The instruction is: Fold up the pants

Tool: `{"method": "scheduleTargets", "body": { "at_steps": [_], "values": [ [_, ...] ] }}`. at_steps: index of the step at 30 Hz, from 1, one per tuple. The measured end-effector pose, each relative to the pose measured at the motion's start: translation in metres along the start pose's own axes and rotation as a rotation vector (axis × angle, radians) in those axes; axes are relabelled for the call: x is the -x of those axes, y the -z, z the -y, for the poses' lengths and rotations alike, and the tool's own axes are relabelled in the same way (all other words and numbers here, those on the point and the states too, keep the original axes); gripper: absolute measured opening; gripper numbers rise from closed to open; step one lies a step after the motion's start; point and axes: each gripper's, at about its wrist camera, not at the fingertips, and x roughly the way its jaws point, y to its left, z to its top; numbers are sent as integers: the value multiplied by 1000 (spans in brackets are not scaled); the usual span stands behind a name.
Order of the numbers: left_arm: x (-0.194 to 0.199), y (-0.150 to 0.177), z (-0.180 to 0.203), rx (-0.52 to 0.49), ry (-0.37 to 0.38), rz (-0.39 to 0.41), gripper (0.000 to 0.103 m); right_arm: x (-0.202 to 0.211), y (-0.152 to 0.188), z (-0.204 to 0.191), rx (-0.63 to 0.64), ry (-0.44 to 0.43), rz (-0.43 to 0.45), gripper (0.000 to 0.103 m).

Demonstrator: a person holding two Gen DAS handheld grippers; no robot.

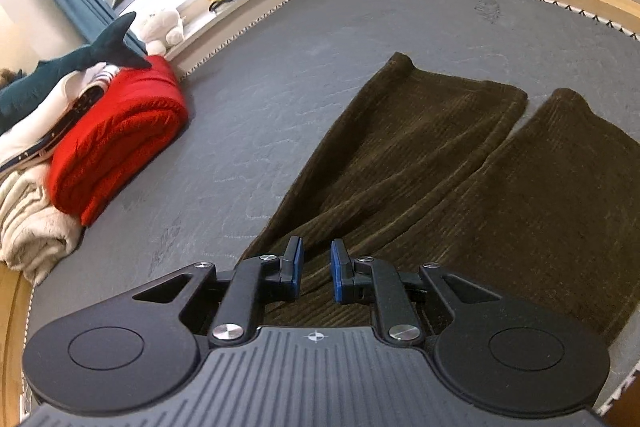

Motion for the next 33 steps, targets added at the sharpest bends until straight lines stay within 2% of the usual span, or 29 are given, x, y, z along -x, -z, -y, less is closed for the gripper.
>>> {"method": "scheduleTargets", "body": {
  "at_steps": [4, 8, 10, 12, 14, 16, 19, 21, 23, 26, 33],
  "values": [
    [-4, -17, -10, 129, -32, 52, 61, -11, -3, 8, -58, -20, -6, 17],
    [-5, -27, -1, 116, -46, 91, 58, -21, -8, 10, -61, -26, 16, 17],
    [-8, -29, 3, 93, -84, 97, 42, -29, -9, 11, -75, -49, 22, 18],
    [-11, -29, 7, 78, -125, 113, 22, -41, -6, 12, -53, -63, 34, 18],
    [-12, -32, 13, 69, -144, 133, 18, -58, -2, 13, -59, -44, 7, 18],
    [-12, -32, 16, 47, -163, 147, 18, -76, -6, 11, -92, -53, -9, 18],
    [-9, -33, 21, 7, -193, 142, 17, -97, -10, -1, -47, -30, 6, 18],
    [-13, -35, 27, -1, -211, 133, 17, -113, -12, -6, -54, -24, -19, 19],
    [-16, -36, 30, -12, -224, 129, 17, -128, -14, -10, -83, -45, -32, 26],
    [-19, -37, 30, -16, -236, 123, 17, -149, -20, -20, -58, -16, -38, 40],
    [-24, -40, 34, -28, -241, 124, 17, -190, -32, -27, -107, 26, -52, 44]
  ]
}}
